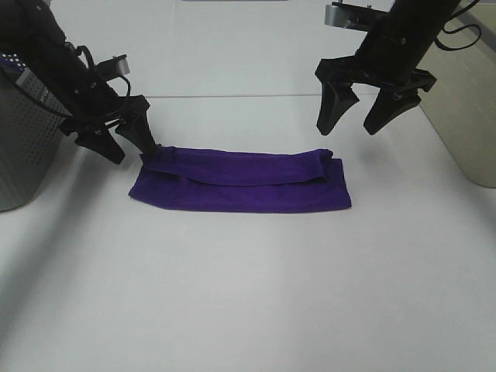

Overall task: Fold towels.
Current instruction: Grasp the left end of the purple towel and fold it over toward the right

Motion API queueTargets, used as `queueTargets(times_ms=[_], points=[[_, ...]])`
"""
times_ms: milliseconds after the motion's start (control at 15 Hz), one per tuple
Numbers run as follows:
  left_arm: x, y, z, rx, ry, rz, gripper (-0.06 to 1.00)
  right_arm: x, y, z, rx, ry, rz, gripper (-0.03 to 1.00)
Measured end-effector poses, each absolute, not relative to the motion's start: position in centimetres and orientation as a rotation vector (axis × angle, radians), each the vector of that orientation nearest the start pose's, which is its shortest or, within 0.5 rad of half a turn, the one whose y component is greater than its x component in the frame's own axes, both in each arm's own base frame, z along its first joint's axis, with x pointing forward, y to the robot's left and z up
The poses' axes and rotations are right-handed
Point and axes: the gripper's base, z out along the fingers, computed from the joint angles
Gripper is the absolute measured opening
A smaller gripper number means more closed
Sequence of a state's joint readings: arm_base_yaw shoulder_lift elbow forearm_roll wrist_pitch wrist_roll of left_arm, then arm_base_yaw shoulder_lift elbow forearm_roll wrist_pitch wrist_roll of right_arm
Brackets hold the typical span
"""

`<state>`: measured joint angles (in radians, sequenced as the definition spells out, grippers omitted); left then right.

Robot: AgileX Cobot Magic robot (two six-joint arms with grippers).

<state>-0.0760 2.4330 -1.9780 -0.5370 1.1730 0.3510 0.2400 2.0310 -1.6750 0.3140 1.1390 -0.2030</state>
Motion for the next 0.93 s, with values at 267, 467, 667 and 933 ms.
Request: queueTargets(times_ms=[267,467,667,933], points=[[48.4,-6.5,10.3,0.367,2.959,-0.798,0.65,40.5,12.6,22.8,-0.47,2.918,0.451,0.77],[48.5,-6.4,10.2,0.301,2.971,-0.777,0.66,40.5,12.6,22.8,-0.465,2.921,0.451,0.77],[48.5,-6.6,10.5,0.252,2.986,-0.822,0.79,40.5,12.6,22.8,-0.434,2.927,0.454,0.77],[48.4,-7.0,10.0,0.22,2.985,-0.9,0.8,40.5,12.6,22.8,-0.432,2.927,0.46,0.77]])
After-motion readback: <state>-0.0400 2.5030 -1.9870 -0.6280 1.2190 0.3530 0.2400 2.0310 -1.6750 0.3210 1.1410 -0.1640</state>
